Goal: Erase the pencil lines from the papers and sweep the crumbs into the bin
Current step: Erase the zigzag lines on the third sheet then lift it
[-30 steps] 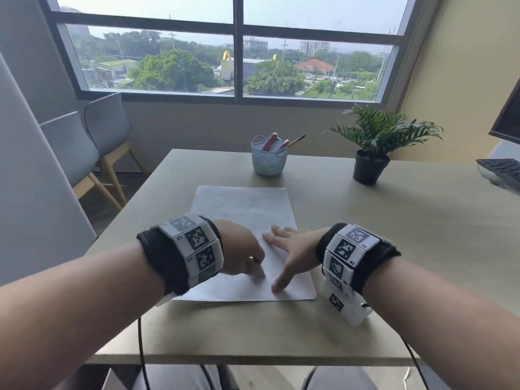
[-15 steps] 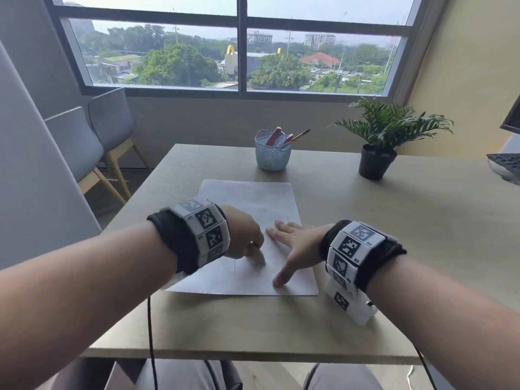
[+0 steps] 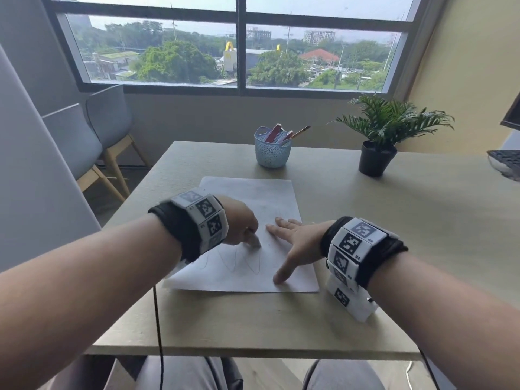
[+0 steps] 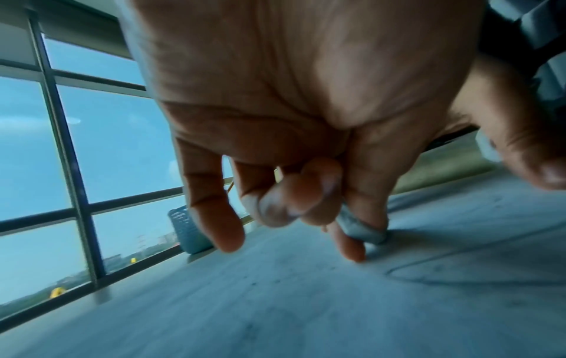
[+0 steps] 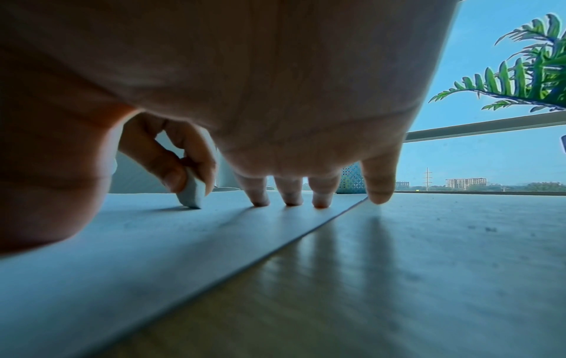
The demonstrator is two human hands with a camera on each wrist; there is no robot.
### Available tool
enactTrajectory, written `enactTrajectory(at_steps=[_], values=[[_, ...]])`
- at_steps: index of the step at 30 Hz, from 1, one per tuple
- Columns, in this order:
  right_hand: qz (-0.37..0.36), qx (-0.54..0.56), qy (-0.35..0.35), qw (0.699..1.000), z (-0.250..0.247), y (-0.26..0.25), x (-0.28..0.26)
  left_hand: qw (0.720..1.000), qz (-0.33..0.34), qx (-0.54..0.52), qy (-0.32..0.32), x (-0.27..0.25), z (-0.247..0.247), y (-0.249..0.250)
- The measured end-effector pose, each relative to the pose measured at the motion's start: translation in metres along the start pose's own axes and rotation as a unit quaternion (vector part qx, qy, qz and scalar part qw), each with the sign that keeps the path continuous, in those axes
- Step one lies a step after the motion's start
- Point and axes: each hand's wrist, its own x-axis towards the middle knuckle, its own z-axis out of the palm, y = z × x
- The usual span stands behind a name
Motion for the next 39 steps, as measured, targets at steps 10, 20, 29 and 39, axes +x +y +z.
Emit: enactTrajectory(at_steps=[10,20,29,39], values=[[0.001,0.002,-0.001,1.000,0.000,0.000,-0.001,1.000,0.007,0.012,-0.013,-0.003,-0.001,0.005],[0.001,0.005,0.004,1.000,0.000,-0.001,-0.002,0.999,0.038,0.029,-0.009,-0.008,0.007,0.007],[0.003,0.012,0.010,1.000,0.002,0.001,0.004,0.996,0.081,0.018,-0.018,-0.021,0.015,0.015],[0.003,0.011,0.011,1.000,0.001,0.001,0.005,0.998,0.068,0.004,-0.012,-0.019,0.016,0.018]])
